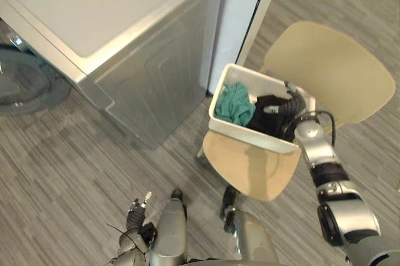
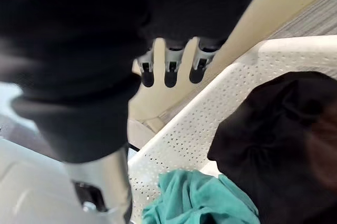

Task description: Pick up the laundry basket with both hands and put the clothes into the washing machine.

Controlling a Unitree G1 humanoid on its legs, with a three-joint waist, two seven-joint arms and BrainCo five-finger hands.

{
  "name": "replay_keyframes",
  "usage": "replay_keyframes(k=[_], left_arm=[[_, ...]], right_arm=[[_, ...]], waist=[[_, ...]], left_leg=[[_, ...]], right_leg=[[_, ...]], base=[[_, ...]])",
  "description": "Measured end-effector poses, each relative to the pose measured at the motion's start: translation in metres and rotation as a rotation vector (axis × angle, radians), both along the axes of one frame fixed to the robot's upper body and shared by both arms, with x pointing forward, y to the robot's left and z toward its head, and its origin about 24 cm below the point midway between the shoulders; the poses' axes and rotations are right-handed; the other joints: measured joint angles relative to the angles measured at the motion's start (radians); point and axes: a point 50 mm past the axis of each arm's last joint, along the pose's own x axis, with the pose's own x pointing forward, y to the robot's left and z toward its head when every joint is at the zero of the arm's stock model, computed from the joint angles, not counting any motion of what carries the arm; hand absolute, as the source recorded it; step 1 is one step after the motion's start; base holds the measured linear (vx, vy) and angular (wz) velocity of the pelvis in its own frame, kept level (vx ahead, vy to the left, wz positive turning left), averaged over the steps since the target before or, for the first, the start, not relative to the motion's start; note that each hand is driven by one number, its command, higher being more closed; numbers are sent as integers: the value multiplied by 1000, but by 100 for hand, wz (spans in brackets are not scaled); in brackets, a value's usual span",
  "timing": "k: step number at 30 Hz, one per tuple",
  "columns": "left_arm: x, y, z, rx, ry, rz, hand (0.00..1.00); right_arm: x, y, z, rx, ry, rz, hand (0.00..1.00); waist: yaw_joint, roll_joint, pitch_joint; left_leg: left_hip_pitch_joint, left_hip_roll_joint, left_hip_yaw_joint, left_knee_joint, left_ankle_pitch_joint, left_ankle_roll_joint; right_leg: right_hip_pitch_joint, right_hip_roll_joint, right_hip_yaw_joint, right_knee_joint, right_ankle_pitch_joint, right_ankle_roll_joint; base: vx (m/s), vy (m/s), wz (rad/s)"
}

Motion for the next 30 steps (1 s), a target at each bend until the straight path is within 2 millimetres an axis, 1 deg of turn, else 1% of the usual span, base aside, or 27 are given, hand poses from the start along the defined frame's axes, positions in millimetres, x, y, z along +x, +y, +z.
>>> replay_keyframes(k=[1,2,3,5,7,10,12,13,14,16,18,19,21,23,25,28,30], left_arm=[[7,-4,2,-24,-22,18,0],[9,-4,3,-30,-30,23,0],[11,-6,4,-40,-41,32,0],[15,-9,5,-60,-54,62,0],[18,-9,7,-59,-66,69,0],[25,-9,9,-72,-85,82,0],[28,-10,11,-84,-102,101,0],[29,-10,11,-86,-104,106,0],[32,-10,13,-90,-114,112,0],[36,-11,16,-90,-129,109,0],[41,-12,20,-88,-155,97,0],[42,-13,21,-88,-162,94,0],[48,-17,26,-92,-189,72,0],[49,-18,28,-93,-197,68,0],[53,-20,32,-96,-217,54,0],[57,-26,37,-105,-242,38,0],[62,-31,42,-108,-269,11,0]], right_arm=[[4,5,9,7,-23,13,0],[6,6,10,20,-24,18,0],[8,11,11,30,-20,32,0],[10,16,10,73,-11,43,0],[12,22,12,121,-23,49,0],[20,25,23,210,-50,23,0],[28,27,42,266,-84,7,0],[30,28,48,284,-96,8,0],[34,31,59,304,-114,15,0],[37,33,72,320,-140,25,0],[41,33,91,280,-159,29,0],[42,31,94,261,-154,22,0],[45,16,100,158,-106,-31,0],[46,12,103,99,-87,-44,0],[46,7,108,-1,-54,-51,0],[47,4,104,-141,12,-60,0],[48,4,104,-178,32,-51,0]], waist=[[10,-1,10],[11,0,10],[17,-1,12],[34,1,26],[35,2,32],[37,1,38],[39,1,39],[38,1,40],[38,1,43],[38,1,48],[38,2,49],[38,2,49],[43,13,57],[47,13,58],[46,25,65],[48,33,70],[50,34,70]], left_leg=[[-38,16,-12,-2,8,-12],[-52,16,-19,-2,13,-14],[-69,17,-24,-3,19,-17],[-71,28,-25,-3,20,-18],[-83,29,-35,-2,21,-20],[-116,28,-48,1,24,-23],[-148,28,-51,1,30,-24],[-154,29,-53,2,31,-26],[-165,30,-59,1,33,-28],[-175,30,-63,2,35,-30],[-202,31,-68,12,35,-30],[-209,31,-70,19,35,-30],[-234,31,-82,24,35,-30],[-246,31,-80,23,35,-30],[-267,30,-81,21,41,-33],[-276,28,-69,-2,58,-32],[-283,23,-56,-26,74,-31]], right_leg=[[-24,13,-14,-19,15,-13],[-35,15,-21,-20,17,-15],[-50,20,-26,-20,24,-27],[-52,25,-28,-22,26,-30],[-55,26,-39,-24,26,-30],[-75,25,-56,-30,27,-30],[-100,25,-64,-36,32,-31],[-104,24,-67,-37,33,-32],[-107,26,-74,-47,39,-33],[-111,27,-79,-52,41,-33],[-129,26,-88,-53,41,-33],[-133,26,-91,-53,41,-33],[-142,25,-112,-53,40,-33],[-153,23,-114,-52,40,-33],[-167,19,-126,-52,40,-33],[-181,8,-134,-53,40,-33],[-199,0,-134,-53,41,-33]], base=[[-64,-89,8],[-67,-110,15],[-10,-60,9],[14,-43,0],[24,-17,12],[19,4,14],[23,7,7],[40,3,10],[39,0,9],[48,0,9],[47,10,8],[43,16,15],[26,24,19],[9,18,6],[16,12,13],[24,5,13],[33,-3,10]])
